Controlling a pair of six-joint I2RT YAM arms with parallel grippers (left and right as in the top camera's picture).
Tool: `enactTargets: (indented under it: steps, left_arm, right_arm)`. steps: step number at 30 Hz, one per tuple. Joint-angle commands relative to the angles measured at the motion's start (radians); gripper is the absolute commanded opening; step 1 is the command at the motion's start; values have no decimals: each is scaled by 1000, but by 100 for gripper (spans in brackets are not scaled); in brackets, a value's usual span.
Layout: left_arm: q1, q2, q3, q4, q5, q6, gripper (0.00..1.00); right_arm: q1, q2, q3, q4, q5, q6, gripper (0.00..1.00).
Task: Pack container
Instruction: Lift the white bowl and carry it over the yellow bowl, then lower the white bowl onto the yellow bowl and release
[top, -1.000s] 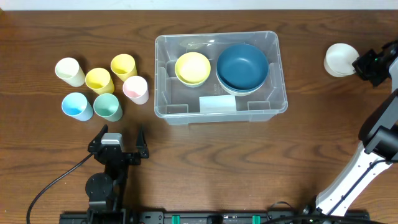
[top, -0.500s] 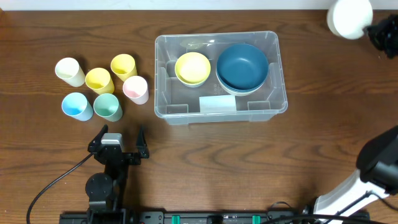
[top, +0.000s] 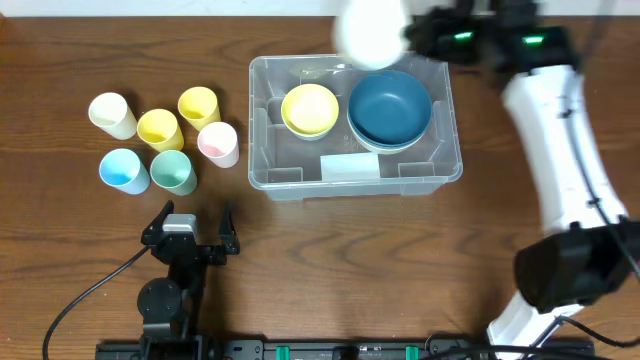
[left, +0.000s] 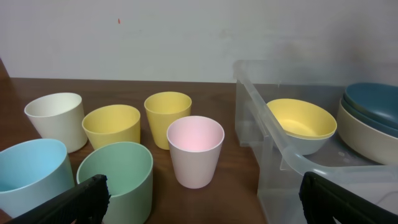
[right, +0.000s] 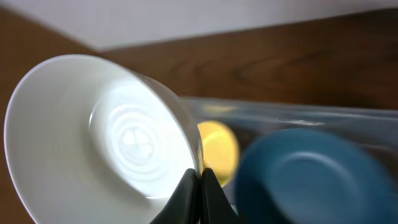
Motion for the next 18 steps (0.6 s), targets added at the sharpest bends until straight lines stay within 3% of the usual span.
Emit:
enactTargets:
  steps: [1, 8, 18]
  left_arm:
    - [5, -4, -16, -36, 14, 17, 98]
    - [5, -4, -16, -36, 14, 17, 98]
    - [5, -4, -16, -36, 14, 17, 98]
  right_arm:
    - [109, 37, 6, 3, 196, 4, 2]
    - [261, 134, 6, 35, 363, 1, 3]
    - [279, 227, 6, 29, 445, 0, 1]
